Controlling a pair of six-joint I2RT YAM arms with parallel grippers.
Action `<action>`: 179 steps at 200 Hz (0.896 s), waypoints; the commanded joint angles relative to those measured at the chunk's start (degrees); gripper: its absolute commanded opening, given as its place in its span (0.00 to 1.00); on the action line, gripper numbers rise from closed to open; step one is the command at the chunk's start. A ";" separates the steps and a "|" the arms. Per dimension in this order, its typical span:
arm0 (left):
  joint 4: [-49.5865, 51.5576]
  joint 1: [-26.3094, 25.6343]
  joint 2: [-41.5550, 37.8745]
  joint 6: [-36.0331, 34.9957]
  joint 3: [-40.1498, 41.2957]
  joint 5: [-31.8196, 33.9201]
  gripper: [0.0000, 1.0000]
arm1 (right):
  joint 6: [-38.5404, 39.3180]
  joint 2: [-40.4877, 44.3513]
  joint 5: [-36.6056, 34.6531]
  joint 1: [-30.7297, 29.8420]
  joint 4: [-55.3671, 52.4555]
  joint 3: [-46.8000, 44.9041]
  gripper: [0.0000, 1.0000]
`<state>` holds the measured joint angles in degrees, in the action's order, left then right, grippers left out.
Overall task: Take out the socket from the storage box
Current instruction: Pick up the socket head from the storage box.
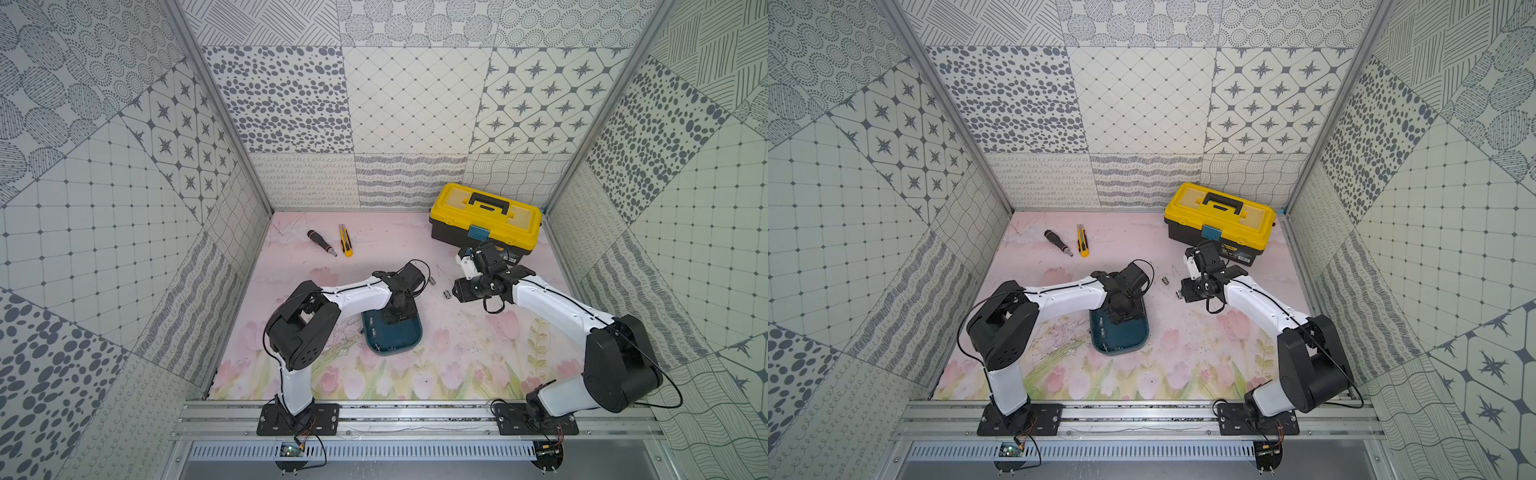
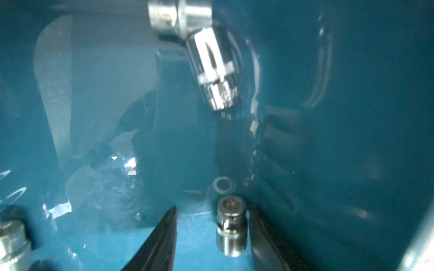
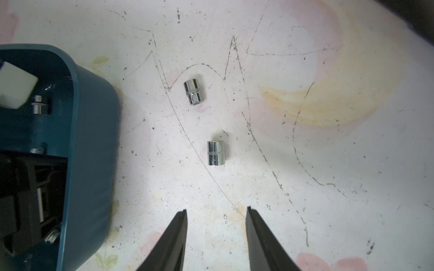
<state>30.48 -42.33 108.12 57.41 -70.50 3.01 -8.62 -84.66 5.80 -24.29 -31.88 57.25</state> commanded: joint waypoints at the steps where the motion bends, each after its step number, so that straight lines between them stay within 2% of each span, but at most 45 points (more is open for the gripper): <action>1: -0.02 -0.34 1.14 1.13 -0.60 1.71 0.51 | -0.72 0.97 0.41 0.34 1.90 -0.57 0.46; 75: -0.17 -0.30 0.96 1.48 0.05 1.45 0.42 | -0.87 1.10 0.42 0.39 1.99 -0.77 0.46; 144: -0.05 -0.30 0.06 1.06 1.24 2.09 0.24 | -0.95 1.07 0.43 0.47 2.26 -1.17 0.45; 179: 1.51 -0.32 -2.52 0.22 0.82 2.68 0.22 | -0.90 1.12 0.39 0.56 2.34 -1.14 0.45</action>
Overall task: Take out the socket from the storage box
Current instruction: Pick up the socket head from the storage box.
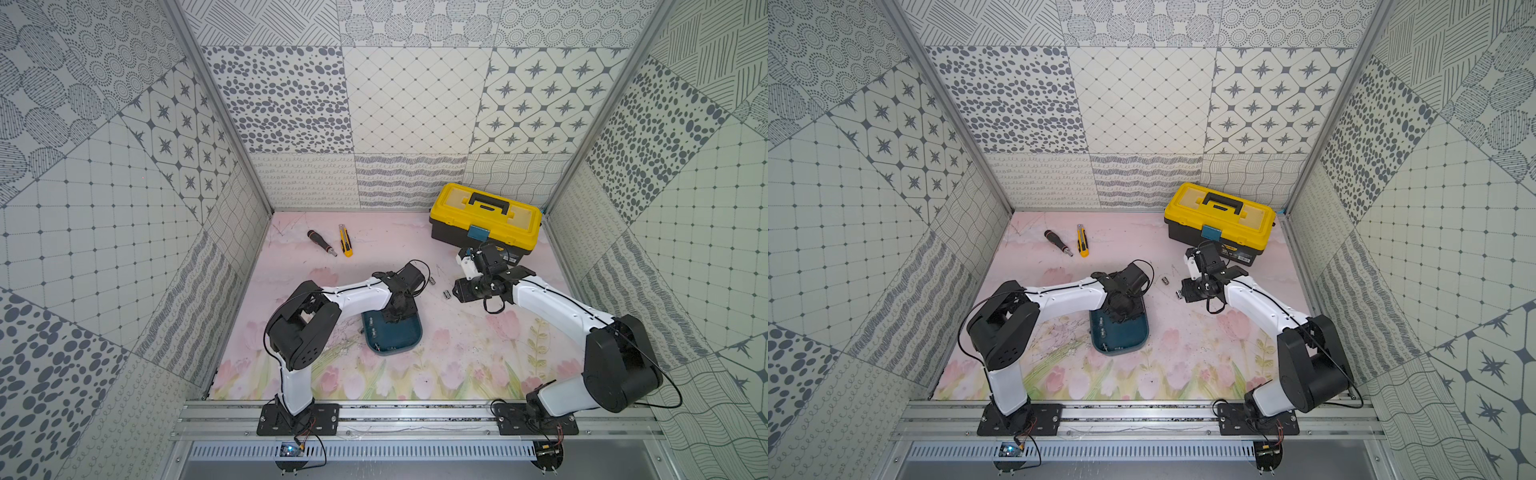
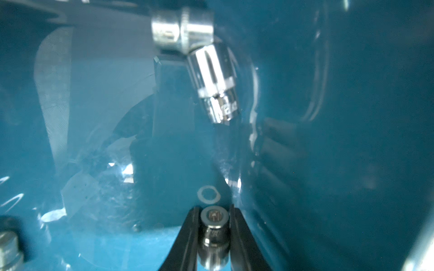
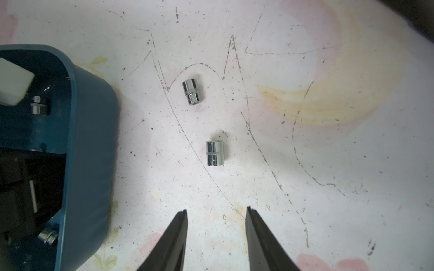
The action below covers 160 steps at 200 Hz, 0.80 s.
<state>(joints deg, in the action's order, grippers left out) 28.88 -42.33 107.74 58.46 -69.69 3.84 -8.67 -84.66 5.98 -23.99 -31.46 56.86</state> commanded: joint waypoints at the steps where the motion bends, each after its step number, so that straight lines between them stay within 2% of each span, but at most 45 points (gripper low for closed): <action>1: 3.20 -0.27 -2.30 -0.90 -0.04 1.91 0.22 | -0.84 1.14 0.24 0.26 1.93 -0.77 0.45; 55: 10.68 0.09 -10.44 -6.73 -4.36 7.19 0.21 | -1.12 1.91 2.58 0.27 3.44 -1.10 0.45; 85: 15.32 2.36 -14.47 -10.74 -6.37 10.48 0.21 | -1.55 2.40 4.50 0.29 4.70 -1.29 0.45; 126: 16.30 10.89 -20.33 -13.47 -3.12 10.36 0.22 | -1.62 2.67 5.10 0.27 5.08 -1.32 0.45; 160: 14.86 18.32 -21.96 -14.42 1.36 9.09 0.23 | -1.78 2.58 5.19 0.30 5.18 -1.27 0.45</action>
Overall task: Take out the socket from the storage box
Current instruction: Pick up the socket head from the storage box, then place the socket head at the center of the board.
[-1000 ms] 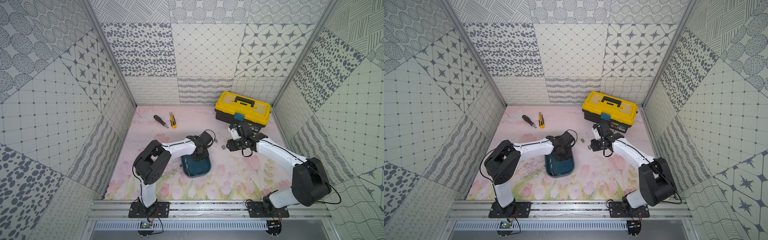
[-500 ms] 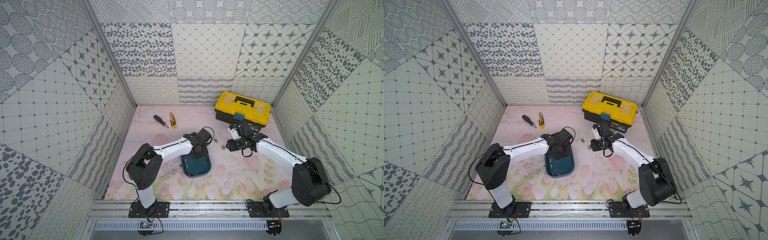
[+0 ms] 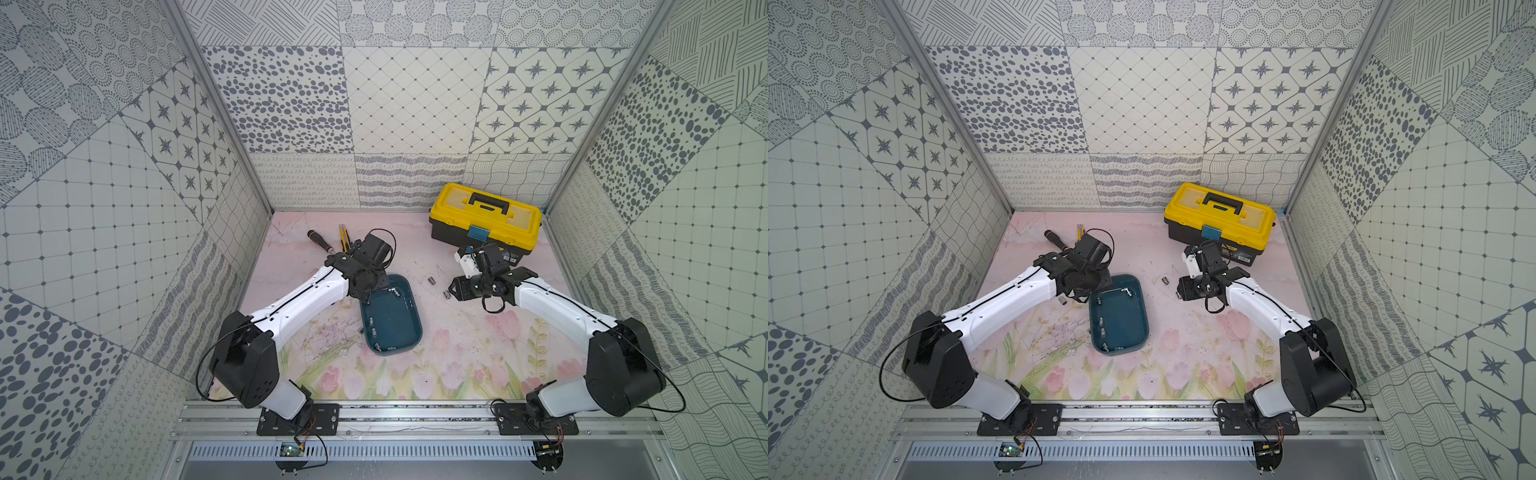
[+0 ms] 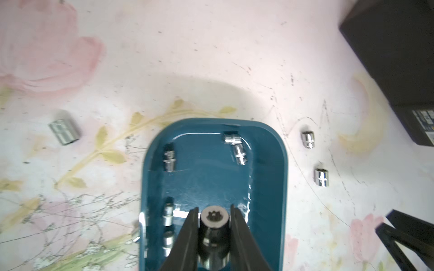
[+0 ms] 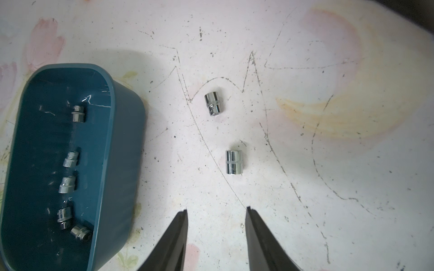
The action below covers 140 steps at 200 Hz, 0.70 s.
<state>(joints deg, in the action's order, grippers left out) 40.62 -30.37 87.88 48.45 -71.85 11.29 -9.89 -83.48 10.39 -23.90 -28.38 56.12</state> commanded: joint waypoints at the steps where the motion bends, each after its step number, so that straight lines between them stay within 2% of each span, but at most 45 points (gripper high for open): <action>1: 2.96 6.54 -2.09 -4.41 3.68 1.55 0.23 | -0.56 1.39 0.77 0.24 2.10 -0.51 0.45; 63: -3.08 14.81 2.76 -4.06 9.08 -2.26 0.22 | -0.66 1.68 1.55 0.21 2.33 -0.36 0.45; 140: -8.09 16.31 13.02 -3.18 7.96 -3.95 0.23 | -0.31 1.79 1.37 0.20 2.16 0.05 0.45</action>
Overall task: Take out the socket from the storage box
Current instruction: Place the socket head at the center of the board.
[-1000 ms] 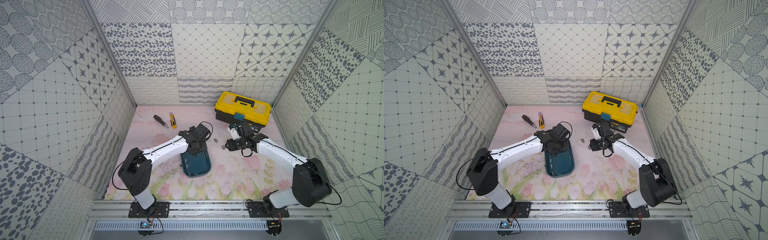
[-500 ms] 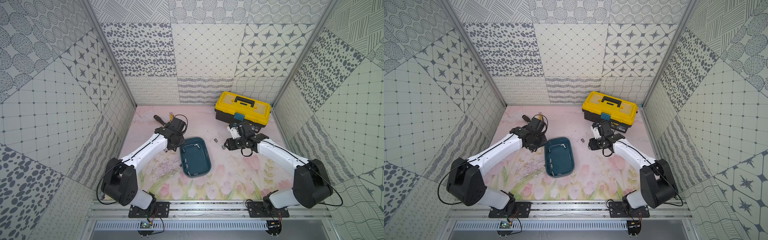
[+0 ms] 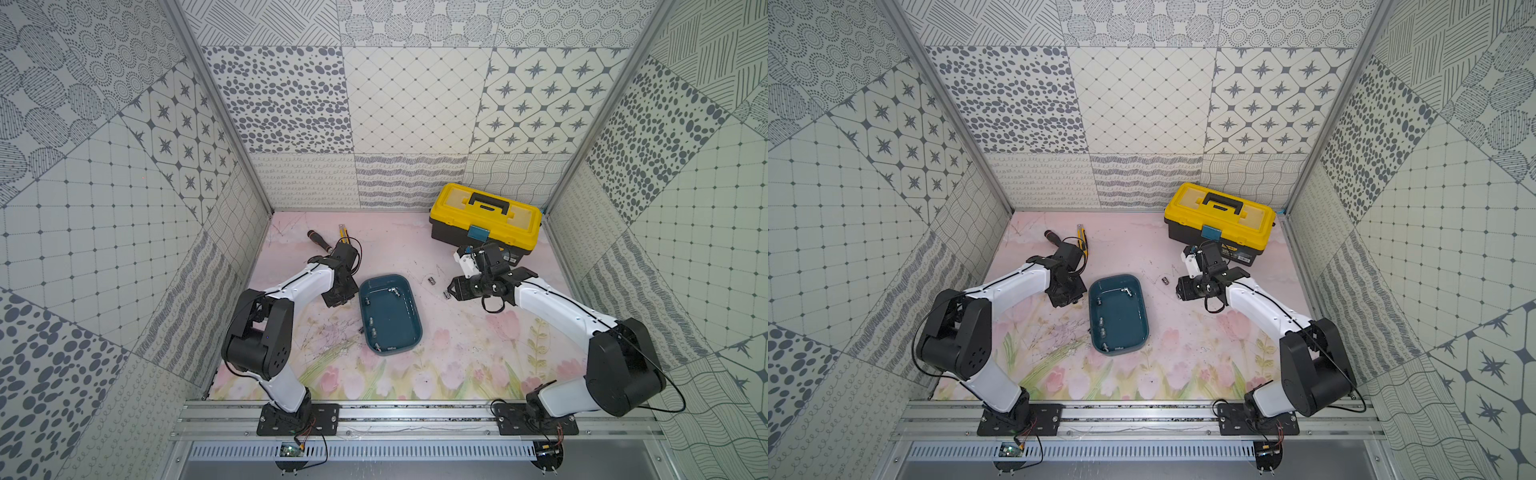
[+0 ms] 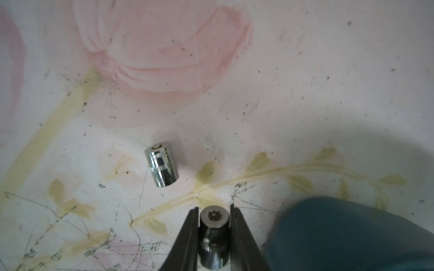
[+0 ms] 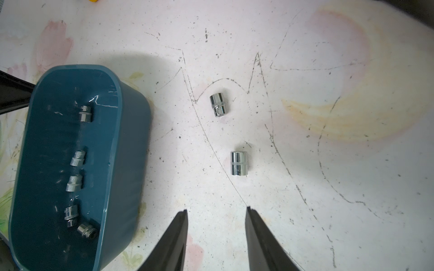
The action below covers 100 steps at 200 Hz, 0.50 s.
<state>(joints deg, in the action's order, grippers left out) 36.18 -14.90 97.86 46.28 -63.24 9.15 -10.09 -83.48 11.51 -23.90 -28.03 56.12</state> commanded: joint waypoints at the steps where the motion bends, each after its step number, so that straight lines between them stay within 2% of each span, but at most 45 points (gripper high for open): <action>1: -3.75 0.88 3.08 -1.02 -0.65 -1.83 0.23 | -0.11 1.77 0.26 0.19 1.83 0.05 0.45; 39: -4.84 0.83 5.85 -0.93 -0.85 -2.62 0.26 | -0.20 1.50 0.31 0.17 1.88 0.01 0.45; 72: -5.14 0.84 6.07 -0.74 -0.53 -2.28 0.38 | -0.44 1.59 0.60 0.18 2.10 -0.03 0.45; 100: -4.99 0.91 5.76 -0.95 -0.63 -1.98 0.40 | -1.45 1.62 2.02 0.02 3.30 -0.23 0.45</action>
<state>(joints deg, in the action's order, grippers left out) 31.68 -14.50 103.11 46.28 -63.59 7.84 -10.20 -83.48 11.88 -23.90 -27.81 56.12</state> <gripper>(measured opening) 0.398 0.451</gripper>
